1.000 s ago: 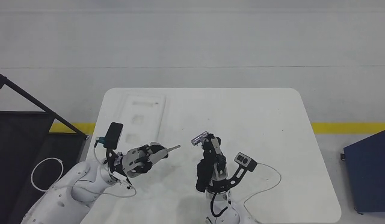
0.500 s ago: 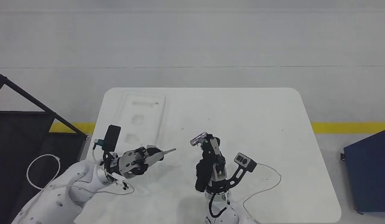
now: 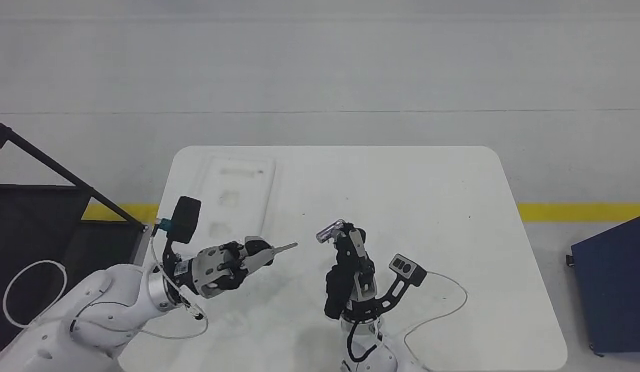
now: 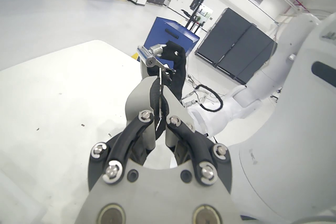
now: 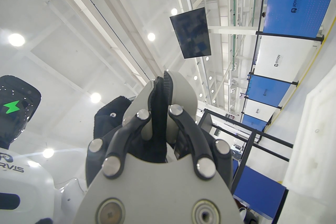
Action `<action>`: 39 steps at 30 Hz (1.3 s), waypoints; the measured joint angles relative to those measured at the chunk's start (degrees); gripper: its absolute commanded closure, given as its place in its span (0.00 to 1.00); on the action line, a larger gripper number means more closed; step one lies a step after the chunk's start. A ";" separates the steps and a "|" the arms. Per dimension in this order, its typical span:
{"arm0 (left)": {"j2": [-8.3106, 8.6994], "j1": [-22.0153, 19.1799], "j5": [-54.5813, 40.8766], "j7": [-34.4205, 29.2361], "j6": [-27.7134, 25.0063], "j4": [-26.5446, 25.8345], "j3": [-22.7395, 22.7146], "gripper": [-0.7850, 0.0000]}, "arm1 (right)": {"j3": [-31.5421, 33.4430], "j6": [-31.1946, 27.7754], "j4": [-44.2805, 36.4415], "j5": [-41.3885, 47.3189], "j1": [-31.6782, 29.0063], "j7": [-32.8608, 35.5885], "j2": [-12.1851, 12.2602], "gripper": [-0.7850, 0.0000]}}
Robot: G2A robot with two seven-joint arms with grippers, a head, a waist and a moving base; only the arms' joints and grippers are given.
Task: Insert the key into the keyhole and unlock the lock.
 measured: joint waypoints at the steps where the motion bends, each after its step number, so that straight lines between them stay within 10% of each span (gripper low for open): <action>1: 0.00 0.01 -1.22 -1.08 1.50 -0.66 -0.18 1.00 | 0.00 0.00 0.00 0.00 0.00 0.00 0.00 1.00; 12: -0.40 -1.31 -12.91 -14.93 10.02 -4.77 1.17 1.00 | 0.00 0.00 0.00 0.00 0.00 0.00 0.00 1.00; 28: -0.77 -1.86 -17.24 -17.18 10.20 -4.75 0.59 1.00 | 0.00 0.00 0.00 0.00 0.00 0.00 0.00 1.00; 39: -1.20 0.59 -27.62 -19.86 20.59 -6.96 -3.31 1.00 | 0.00 0.00 0.00 0.00 0.00 0.00 0.00 1.00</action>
